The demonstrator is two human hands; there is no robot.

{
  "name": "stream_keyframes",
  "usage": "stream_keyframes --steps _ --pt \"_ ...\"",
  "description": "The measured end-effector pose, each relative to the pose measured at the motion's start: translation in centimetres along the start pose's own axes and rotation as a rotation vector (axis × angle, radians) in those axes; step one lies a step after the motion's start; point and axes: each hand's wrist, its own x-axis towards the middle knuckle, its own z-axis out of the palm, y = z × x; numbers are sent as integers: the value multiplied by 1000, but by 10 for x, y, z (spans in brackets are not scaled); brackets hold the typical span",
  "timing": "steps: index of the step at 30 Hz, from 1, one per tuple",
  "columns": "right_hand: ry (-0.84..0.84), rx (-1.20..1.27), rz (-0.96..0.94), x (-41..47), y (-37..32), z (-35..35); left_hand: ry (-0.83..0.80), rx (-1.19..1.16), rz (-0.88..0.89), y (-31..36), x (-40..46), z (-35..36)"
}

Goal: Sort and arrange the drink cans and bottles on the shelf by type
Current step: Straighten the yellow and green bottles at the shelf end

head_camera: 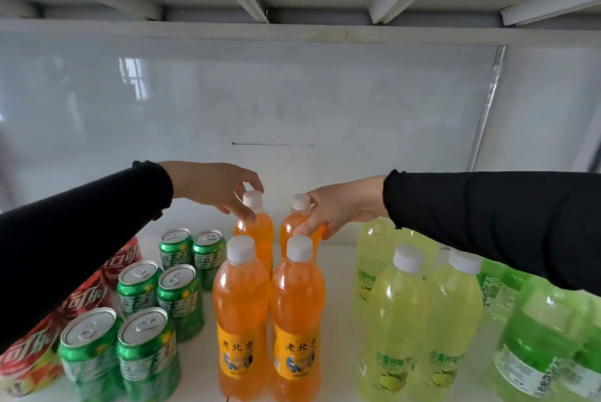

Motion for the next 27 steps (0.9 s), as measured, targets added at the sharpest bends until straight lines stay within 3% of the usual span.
stream_keyframes --steps 10,27 --pt "72 85 22 5 4 6 -15 -101 281 -7 17 9" --pt "102 119 116 5 2 7 -17 -121 229 -8 22 11"
